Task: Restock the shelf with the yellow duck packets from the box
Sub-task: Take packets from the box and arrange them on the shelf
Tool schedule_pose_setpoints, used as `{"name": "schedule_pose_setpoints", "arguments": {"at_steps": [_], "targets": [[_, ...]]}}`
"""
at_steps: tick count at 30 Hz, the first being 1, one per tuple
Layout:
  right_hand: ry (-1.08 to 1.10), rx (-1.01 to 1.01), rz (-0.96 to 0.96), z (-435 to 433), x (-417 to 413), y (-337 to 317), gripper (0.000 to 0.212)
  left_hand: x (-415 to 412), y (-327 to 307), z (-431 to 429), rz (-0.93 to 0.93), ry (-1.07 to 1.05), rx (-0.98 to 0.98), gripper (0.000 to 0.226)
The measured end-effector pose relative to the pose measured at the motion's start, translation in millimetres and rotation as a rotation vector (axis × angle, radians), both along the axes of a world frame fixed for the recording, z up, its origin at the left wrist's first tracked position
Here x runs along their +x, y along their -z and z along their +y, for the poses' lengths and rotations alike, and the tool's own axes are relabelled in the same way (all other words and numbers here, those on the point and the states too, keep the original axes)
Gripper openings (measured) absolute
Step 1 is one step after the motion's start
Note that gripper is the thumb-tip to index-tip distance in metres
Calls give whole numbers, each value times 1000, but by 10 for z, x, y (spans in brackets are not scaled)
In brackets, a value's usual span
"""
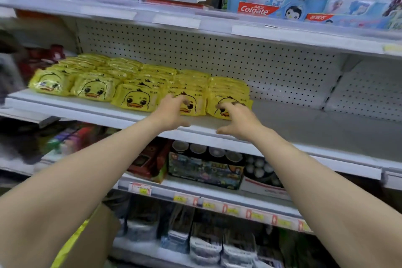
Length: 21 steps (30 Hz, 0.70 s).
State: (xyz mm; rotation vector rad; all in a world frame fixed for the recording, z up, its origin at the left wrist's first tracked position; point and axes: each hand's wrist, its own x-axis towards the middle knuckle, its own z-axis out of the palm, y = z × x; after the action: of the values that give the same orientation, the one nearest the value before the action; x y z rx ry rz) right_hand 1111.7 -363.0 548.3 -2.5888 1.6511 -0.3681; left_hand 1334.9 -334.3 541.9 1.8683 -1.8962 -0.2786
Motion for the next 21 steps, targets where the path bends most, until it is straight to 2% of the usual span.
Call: {"name": "schedule_pose_setpoints", "arguments": {"at_steps": [11, 21], "targets": [[-334, 134, -25, 731, 1189, 447, 80, 1067, 598, 1429, -66, -270, 218, 76], [-532, 242, 106, 1009, 2644, 1017, 83, 2355, 1115, 2010, 1, -449, 336, 81]]}}
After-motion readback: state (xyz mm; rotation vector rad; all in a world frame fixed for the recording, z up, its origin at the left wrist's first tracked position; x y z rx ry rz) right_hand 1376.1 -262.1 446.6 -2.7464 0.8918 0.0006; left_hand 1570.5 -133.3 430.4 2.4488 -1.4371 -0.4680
